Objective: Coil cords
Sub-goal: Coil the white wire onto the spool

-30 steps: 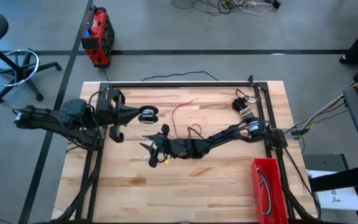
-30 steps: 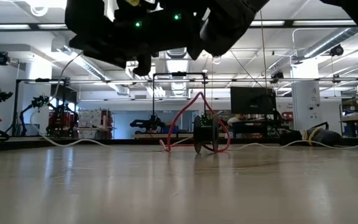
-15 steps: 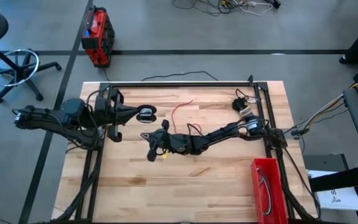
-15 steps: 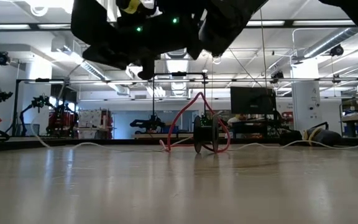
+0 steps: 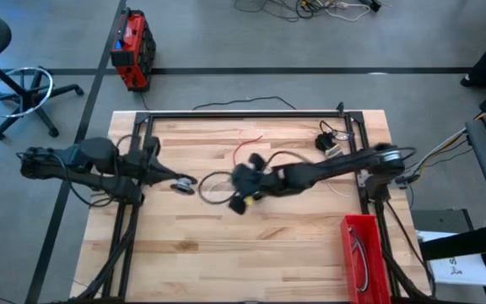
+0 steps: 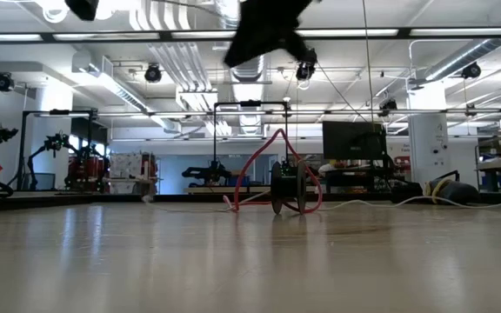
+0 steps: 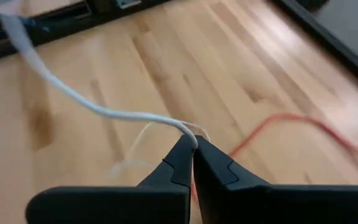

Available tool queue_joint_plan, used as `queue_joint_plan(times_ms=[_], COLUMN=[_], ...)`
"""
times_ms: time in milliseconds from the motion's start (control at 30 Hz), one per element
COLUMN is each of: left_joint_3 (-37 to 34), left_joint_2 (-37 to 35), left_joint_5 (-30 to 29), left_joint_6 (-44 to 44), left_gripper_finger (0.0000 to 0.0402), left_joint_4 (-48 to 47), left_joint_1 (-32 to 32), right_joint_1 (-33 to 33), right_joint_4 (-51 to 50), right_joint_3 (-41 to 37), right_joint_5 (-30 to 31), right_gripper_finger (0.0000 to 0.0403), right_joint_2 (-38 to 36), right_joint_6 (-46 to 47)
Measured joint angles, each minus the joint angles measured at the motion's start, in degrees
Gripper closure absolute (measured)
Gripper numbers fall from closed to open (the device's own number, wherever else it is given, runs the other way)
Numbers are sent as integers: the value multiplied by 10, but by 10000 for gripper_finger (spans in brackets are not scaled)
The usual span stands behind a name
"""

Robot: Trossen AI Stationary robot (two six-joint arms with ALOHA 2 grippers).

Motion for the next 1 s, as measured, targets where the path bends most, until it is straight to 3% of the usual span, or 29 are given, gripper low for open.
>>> queue_joint_plan(times_ms=[133, 267, 533, 633, 800, 1000], left_joint_3=[-11, -34, -100, -106, -68, 6], left_joint_2=[22, 69, 215, 285, 392, 501], left_joint_5=[-66, -63, -40, -74, -194, -240], left_joint_6=[-19, -21, -26, -28, -45, -58], left_gripper_finger=[401, 401, 401, 401, 401, 401], left_joint_4=[-28, 10, 178, 237, 257, 262], left_joint_1=[0, 0, 0, 2, 9, 9], right_joint_1=[11, 15, 13, 11, 7, -1], right_joint_4=[-65, -73, -66, -66, -60, -43], right_joint_3=[0, 0, 1, 1, 2, 2], right_joint_5=[-36, -42, -40, -38, -38, -22], right_gripper_finger=[402, 402, 403, 403, 403, 403], right_joint_2=[-69, -108, -115, -110, -100, -90], right_joint_6=[53, 95, 146, 162, 182, 183])
